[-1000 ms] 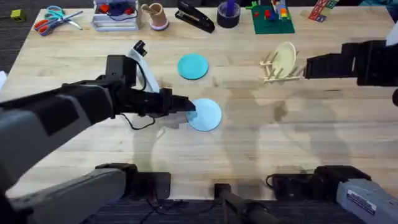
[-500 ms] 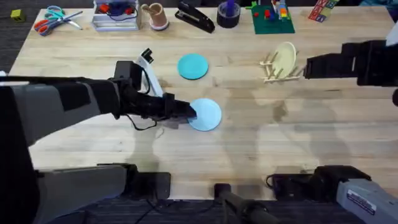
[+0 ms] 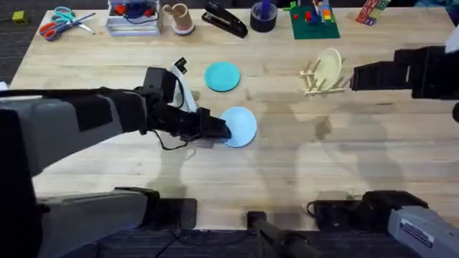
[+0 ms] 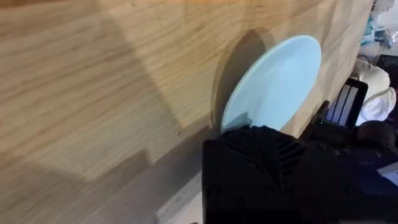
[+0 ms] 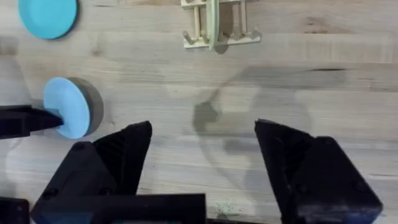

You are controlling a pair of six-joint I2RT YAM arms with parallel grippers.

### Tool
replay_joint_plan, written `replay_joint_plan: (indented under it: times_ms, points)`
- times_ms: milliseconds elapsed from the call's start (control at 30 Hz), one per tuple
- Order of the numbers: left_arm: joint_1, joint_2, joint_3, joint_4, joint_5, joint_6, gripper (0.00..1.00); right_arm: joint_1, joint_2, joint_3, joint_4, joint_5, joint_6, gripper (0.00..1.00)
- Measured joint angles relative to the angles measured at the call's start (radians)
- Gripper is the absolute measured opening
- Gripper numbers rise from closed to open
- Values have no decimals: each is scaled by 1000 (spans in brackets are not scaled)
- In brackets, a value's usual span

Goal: Pick up the plates from the table one by one and place each into a slot on the dish rack.

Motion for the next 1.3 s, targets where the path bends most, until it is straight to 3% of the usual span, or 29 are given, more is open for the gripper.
replay_joint_plan:
  times_ms: [433,733,967,1100,1300]
  points:
    - [-3,0,2,0,-5,-35,38,0,0,1,-37,-22,0,995]
    - [-2,0,2,0,-5,-37,38,0,66,3,-30,-264,8,993]
    - [-3,0,2,0,-6,-37,38,0,135,-5,32,-381,16,995]
    - [-3,0,2,0,-6,-38,38,0,126,-101,144,-460,38,995]
    - [-3,0,2,0,-6,-38,39,0,126,-332,299,-582,75,995]
